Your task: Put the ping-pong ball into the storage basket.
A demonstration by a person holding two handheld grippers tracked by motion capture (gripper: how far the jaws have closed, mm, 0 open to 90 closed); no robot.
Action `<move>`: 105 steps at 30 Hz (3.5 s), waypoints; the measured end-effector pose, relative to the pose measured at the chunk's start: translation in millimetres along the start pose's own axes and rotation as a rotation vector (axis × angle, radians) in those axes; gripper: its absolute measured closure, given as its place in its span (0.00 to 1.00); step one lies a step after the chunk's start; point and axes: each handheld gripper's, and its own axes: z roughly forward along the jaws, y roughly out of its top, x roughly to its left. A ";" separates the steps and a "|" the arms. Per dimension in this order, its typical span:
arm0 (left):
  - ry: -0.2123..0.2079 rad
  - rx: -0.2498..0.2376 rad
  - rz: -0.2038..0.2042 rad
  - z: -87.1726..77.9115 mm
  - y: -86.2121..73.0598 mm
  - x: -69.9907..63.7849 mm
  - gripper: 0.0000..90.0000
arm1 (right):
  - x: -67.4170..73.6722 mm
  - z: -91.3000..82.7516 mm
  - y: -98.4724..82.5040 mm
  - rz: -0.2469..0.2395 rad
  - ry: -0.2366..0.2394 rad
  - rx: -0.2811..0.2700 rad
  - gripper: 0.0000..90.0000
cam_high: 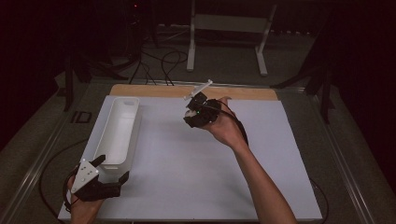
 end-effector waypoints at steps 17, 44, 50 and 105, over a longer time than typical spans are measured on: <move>0.000 0.001 0.000 -0.2 -0.1 0.3 0.00 | 8.7 7.3 7.4 -0.010 0.009 -0.009 0.56; -0.003 0.005 0.002 0.4 -0.4 0.5 0.00 | 23.3 21.5 19.3 -0.033 0.038 0.000 0.56; -0.003 0.004 0.000 0.2 -0.5 0.8 0.00 | 25.1 24.8 21.1 -0.037 0.038 0.008 0.56; -0.001 0.004 0.000 -0.2 -0.8 1.6 0.00 | 55.8 48.7 45.5 -0.082 0.077 0.002 0.56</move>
